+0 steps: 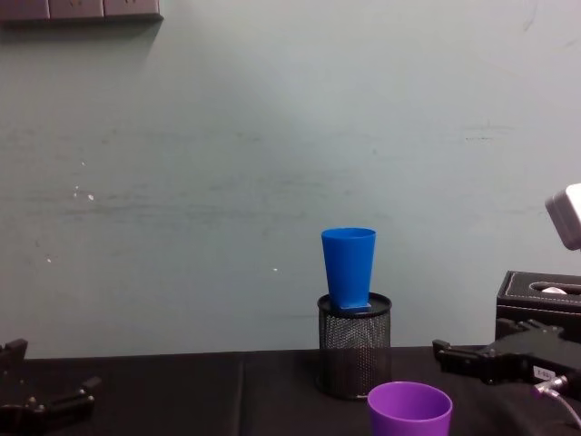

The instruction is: Pick up one cup with a gripper and tap it against the other cup.

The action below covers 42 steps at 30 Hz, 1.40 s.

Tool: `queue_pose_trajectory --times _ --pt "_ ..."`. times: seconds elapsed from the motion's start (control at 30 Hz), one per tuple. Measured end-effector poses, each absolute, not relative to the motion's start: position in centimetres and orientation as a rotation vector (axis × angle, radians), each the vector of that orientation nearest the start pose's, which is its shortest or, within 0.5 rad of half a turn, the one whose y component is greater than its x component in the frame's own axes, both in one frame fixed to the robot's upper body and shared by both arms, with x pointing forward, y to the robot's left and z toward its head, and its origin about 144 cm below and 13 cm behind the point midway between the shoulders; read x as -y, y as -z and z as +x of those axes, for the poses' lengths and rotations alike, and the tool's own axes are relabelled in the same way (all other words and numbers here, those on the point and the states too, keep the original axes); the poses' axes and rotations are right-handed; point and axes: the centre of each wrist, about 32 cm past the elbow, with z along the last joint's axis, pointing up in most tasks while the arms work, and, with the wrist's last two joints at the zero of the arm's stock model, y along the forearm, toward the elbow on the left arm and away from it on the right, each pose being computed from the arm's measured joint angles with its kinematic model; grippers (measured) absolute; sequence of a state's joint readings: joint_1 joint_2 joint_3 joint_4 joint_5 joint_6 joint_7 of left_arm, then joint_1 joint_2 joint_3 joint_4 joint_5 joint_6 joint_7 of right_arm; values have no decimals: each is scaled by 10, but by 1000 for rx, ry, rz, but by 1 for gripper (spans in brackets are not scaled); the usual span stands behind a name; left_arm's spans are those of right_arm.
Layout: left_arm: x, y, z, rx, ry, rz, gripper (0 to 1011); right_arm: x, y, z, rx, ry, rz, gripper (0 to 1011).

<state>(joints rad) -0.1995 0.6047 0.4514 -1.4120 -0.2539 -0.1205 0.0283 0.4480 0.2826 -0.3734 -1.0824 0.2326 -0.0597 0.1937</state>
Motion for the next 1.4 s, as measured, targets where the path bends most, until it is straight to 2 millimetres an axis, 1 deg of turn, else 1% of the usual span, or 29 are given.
queue_pose_trajectory --times 1.4 --pt "-310 -1140 489 285 -1248 304 1005 252 -1144 570 76 1176 -182 1003"
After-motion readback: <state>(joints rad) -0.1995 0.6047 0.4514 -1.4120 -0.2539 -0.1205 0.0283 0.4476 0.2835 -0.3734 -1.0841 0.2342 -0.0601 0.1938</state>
